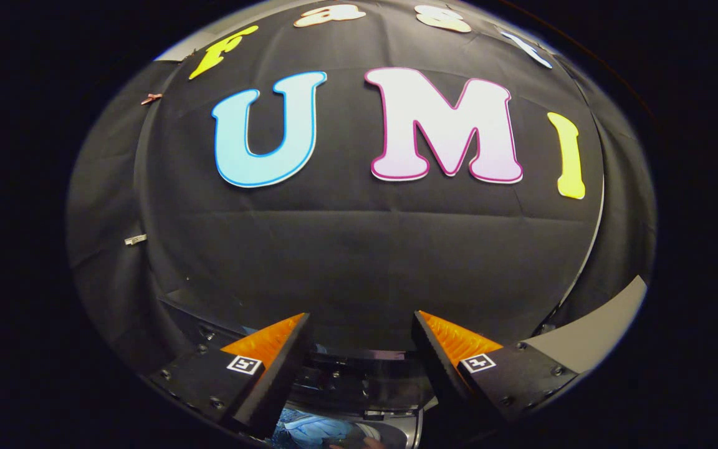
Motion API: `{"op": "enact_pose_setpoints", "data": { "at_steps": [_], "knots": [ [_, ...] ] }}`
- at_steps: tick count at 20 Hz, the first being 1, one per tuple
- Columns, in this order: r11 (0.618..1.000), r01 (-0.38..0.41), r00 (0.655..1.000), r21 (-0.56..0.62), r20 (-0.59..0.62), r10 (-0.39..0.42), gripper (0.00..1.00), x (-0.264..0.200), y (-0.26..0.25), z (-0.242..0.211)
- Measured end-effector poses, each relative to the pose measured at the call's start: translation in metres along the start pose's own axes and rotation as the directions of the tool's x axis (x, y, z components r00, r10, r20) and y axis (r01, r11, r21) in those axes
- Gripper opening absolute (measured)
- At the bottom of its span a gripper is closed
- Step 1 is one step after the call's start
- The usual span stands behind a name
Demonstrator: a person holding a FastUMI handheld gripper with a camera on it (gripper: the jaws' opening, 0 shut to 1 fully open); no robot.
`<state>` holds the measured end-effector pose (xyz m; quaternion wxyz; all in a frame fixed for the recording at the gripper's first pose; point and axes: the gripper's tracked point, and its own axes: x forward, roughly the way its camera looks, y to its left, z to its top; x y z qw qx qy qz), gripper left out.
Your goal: Put the clothes into the washing machine and then close the washing machine lid.
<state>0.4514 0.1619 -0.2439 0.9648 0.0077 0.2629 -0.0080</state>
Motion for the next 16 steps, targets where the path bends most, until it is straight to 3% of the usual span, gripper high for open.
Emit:
{"op": "enact_pose_setpoints", "data": {
  "at_steps": [6,16],
  "knots": [
    [0.999,0.022,0.999,0.032,-0.031,-0.021,1.00,-0.001,-0.001,-0.004],
    [0.998,0.056,0.996,-0.010,-0.067,-0.056,1.00,-0.011,-0.002,-0.016]
  ]
}}
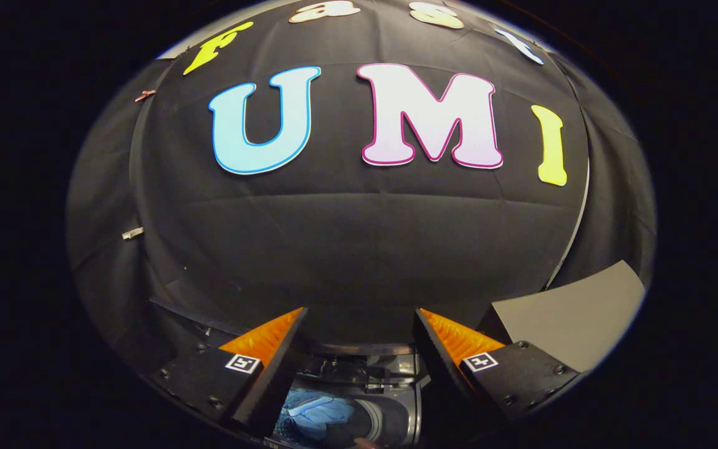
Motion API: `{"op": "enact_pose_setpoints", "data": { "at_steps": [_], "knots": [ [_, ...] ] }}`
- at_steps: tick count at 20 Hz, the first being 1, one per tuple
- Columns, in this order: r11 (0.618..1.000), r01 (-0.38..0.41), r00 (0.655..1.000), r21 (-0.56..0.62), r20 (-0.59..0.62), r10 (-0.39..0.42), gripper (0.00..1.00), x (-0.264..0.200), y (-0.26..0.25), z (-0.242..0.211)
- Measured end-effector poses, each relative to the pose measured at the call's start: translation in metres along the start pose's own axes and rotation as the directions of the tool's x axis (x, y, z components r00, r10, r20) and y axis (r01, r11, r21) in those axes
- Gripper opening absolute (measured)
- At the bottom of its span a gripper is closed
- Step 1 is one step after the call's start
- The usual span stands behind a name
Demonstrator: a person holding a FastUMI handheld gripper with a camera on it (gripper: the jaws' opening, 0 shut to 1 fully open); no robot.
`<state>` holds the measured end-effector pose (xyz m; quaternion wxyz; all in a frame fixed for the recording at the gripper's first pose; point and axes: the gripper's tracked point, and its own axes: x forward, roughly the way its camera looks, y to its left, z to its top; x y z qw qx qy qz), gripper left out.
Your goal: Put the clothes into the washing machine and then close the washing machine lid.
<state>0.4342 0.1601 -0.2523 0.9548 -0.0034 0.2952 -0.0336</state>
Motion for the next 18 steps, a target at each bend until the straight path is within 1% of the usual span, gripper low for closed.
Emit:
{"op": "enact_pose_setpoints", "data": {
  "at_steps": [2,4,8,10,12,15,18],
  "knots": [
    [1.000,-0.006,1.000,0.010,-0.010,0.006,1.00,-0.006,-0.002,-0.004],
    [1.000,-0.012,1.000,0.024,-0.012,0.012,1.00,-0.029,0.000,-0.015],
    [1.000,-0.011,1.000,0.013,-0.027,0.011,1.00,-0.048,0.002,-0.032],
    [0.999,-0.034,0.998,0.010,-0.058,0.035,1.00,-0.058,0.006,-0.043],
    [0.999,-0.042,0.996,0.011,-0.074,0.043,0.98,-0.065,0.006,-0.053],
    [0.999,-0.052,0.994,-0.018,-0.098,0.050,0.98,-0.074,0.011,-0.068],
    [0.997,-0.073,0.992,-0.022,-0.105,0.070,0.98,-0.083,0.020,-0.079]
  ]
}}
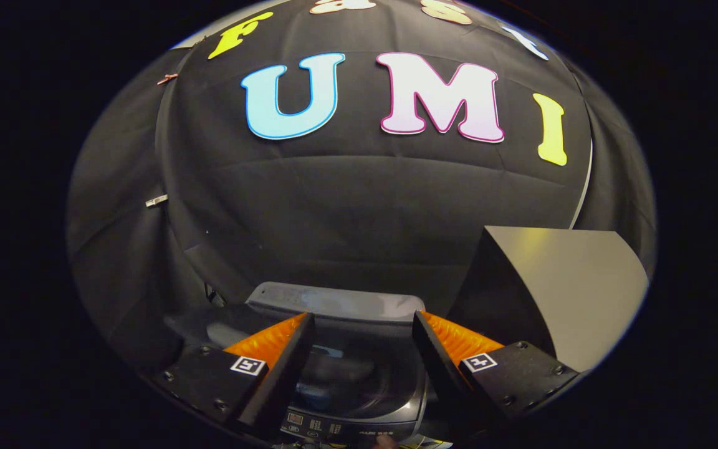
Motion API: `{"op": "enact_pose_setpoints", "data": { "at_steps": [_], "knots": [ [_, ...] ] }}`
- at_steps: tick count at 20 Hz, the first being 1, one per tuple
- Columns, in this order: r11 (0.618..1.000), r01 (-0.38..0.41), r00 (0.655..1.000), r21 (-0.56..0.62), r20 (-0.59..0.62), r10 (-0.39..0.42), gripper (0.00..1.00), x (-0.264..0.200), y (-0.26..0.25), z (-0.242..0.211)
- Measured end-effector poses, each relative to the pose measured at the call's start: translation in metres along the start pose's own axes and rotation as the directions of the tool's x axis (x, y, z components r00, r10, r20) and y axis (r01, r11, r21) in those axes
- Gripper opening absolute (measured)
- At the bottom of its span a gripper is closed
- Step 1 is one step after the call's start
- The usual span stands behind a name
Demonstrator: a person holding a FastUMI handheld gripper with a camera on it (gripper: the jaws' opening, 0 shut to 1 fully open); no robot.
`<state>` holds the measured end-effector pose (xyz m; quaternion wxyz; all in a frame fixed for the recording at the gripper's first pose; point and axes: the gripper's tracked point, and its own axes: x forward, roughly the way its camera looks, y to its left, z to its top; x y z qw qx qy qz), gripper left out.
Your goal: Put the clothes into the washing machine and then close the washing machine lid.
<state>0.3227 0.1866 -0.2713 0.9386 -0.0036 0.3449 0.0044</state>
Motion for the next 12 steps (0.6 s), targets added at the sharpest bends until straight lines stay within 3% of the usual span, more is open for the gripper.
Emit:
{"op": "enact_pose_setpoints", "data": {
  "at_steps": [5,12],
  "knots": [
    [0.998,-0.045,0.998,-0.033,0.044,0.046,0.98,-0.027,0.019,0.004],
    [0.987,-0.122,0.971,-0.109,0.191,0.141,1.00,-0.098,0.023,0.023]
  ]
}}
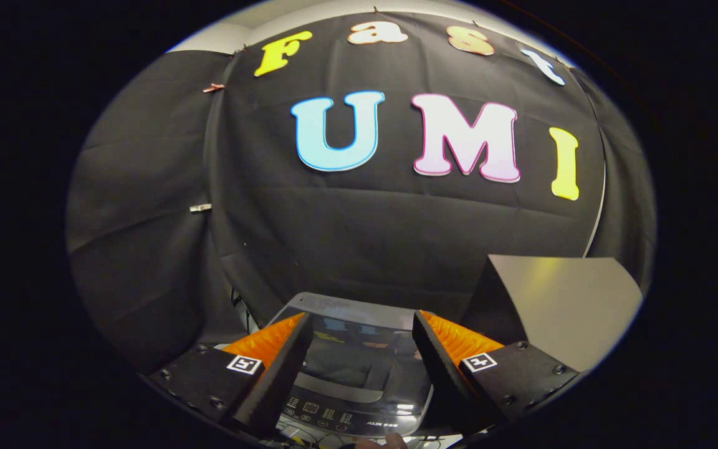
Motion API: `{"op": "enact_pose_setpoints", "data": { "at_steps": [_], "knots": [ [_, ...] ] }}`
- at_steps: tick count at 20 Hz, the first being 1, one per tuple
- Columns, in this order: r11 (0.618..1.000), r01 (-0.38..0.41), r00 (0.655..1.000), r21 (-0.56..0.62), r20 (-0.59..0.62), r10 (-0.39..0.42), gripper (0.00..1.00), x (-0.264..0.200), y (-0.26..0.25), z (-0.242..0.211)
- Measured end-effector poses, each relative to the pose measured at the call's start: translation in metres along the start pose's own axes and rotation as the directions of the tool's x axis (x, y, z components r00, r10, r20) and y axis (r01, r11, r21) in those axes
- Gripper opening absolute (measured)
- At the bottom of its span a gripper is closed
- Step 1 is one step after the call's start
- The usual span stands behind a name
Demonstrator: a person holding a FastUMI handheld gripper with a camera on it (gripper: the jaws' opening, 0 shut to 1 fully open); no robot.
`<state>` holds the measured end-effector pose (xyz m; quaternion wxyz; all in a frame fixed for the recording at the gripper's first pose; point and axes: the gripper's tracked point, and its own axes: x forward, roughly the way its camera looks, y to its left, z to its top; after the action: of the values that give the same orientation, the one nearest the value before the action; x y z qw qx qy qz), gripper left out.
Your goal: Put the clothes into the washing machine and then close the washing machine lid.
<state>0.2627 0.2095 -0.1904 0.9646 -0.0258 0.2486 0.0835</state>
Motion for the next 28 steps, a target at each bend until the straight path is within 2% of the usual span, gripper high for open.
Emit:
{"op": "enact_pose_setpoints", "data": {
  "at_steps": [7,13,19,25,28],
  "knots": [
    [0.999,-0.030,0.987,-0.011,0.155,0.032,1.00,-0.077,-0.017,0.018],
    [0.999,-0.048,0.956,-0.024,0.287,0.053,1.00,-0.160,-0.035,0.027],
    [1.000,-0.017,0.910,0.005,0.413,0.014,0.99,-0.230,-0.067,0.030],
    [0.998,0.064,0.888,0.024,0.456,-0.068,0.99,-0.274,-0.104,0.023],
    [0.995,0.093,0.861,0.043,0.497,-0.102,0.99,-0.299,-0.118,0.030]
  ]
}}
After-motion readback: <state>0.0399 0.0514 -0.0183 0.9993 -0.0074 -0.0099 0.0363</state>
